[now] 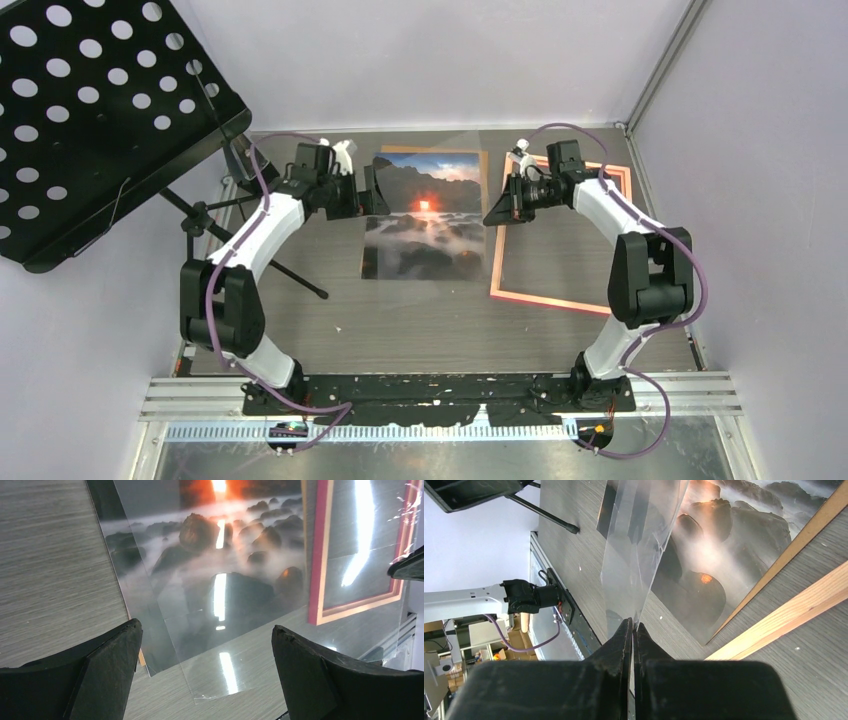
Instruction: Put the photo into the frame
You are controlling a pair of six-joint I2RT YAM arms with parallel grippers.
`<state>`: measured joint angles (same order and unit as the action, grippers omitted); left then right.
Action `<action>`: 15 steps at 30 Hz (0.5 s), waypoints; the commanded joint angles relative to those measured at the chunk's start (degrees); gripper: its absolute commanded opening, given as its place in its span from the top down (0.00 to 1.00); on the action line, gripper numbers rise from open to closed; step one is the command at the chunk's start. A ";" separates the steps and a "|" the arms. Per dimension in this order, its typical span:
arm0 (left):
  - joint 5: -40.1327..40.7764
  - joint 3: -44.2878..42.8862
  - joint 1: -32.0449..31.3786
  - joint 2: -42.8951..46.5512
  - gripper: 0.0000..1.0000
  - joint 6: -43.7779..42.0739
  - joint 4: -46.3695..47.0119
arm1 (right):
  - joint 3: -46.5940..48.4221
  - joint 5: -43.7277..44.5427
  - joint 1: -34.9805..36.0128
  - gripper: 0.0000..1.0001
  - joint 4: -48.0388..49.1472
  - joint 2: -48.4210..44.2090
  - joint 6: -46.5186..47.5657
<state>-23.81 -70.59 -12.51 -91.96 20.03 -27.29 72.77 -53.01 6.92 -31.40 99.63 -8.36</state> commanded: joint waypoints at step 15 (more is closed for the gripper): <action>-1.73 -2.66 -2.66 3.46 0.01 1.68 -0.89 | 2.40 0.55 -1.15 0.95 -2.90 -12.08 -1.39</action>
<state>-22.98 -76.58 -15.70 -90.15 20.82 -31.29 74.89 -50.68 6.68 -36.47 91.57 -8.14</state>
